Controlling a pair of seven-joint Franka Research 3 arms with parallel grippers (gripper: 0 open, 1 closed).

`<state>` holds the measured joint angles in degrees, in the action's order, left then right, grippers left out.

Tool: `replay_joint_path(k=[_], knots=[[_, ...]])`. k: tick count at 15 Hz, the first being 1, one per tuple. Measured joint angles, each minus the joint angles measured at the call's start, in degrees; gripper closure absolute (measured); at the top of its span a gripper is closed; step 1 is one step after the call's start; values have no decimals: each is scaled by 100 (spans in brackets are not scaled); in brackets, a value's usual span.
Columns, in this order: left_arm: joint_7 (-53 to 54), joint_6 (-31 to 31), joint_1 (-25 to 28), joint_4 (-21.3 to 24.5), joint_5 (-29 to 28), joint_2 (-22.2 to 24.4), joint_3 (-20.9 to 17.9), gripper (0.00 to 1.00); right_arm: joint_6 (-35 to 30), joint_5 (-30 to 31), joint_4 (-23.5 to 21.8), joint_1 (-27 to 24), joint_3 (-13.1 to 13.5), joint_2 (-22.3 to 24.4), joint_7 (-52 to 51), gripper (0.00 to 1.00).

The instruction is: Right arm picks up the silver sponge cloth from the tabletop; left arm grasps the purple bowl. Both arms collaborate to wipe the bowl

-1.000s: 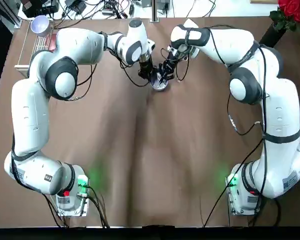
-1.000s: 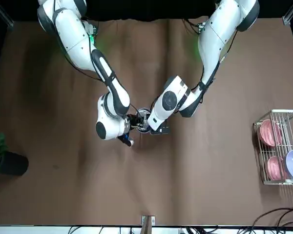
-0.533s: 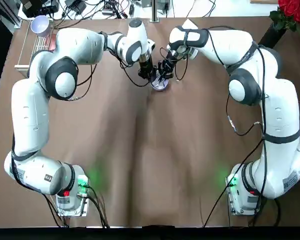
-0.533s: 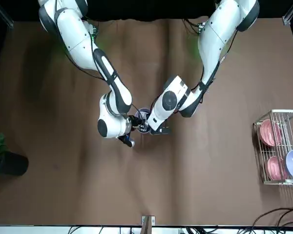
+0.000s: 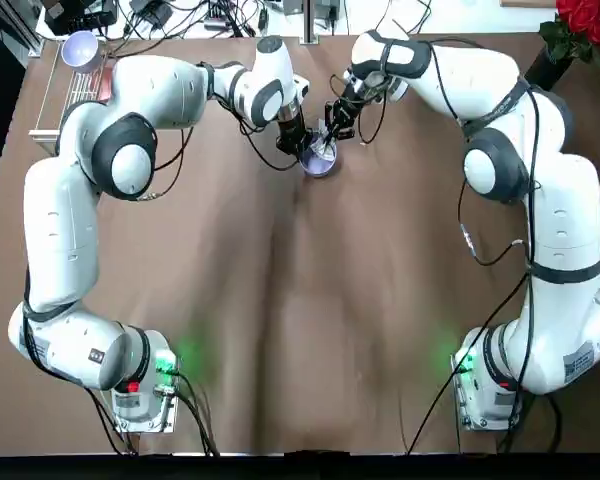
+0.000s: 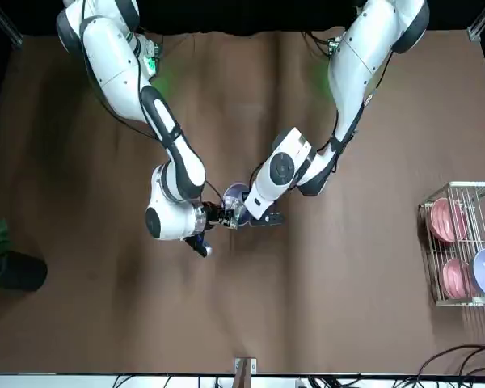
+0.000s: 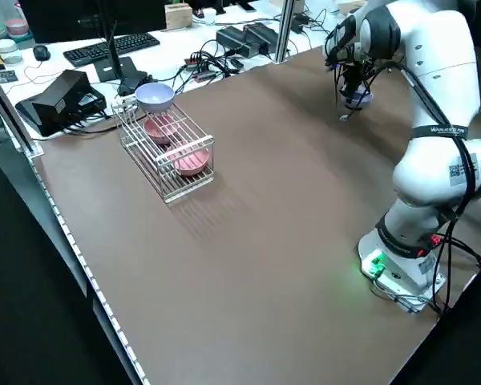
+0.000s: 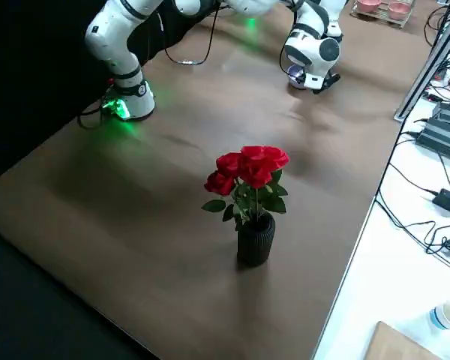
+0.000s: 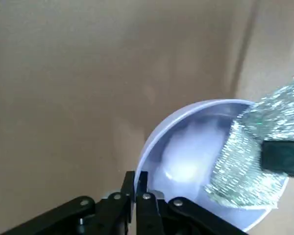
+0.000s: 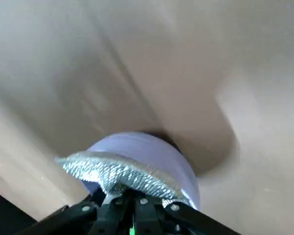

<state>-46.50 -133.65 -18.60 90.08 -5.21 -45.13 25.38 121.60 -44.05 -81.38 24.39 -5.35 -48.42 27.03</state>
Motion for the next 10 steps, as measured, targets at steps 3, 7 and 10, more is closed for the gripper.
replay_joint_path(k=[3, 7, 10], knots=[[0, 34, 0, 3, 0, -4, -6, 95, -628, 17, 201, -172, 25, 58, 0, 98], [0, 90, 1, 3, 0, -3, -8, 95, -1838, 54, 538, -624, 109, 244, 32, 98], [0, 100, 10, 3, 0, -3, -10, 95, -2861, 450, 756, -1199, 130, 431, 43, 98]])
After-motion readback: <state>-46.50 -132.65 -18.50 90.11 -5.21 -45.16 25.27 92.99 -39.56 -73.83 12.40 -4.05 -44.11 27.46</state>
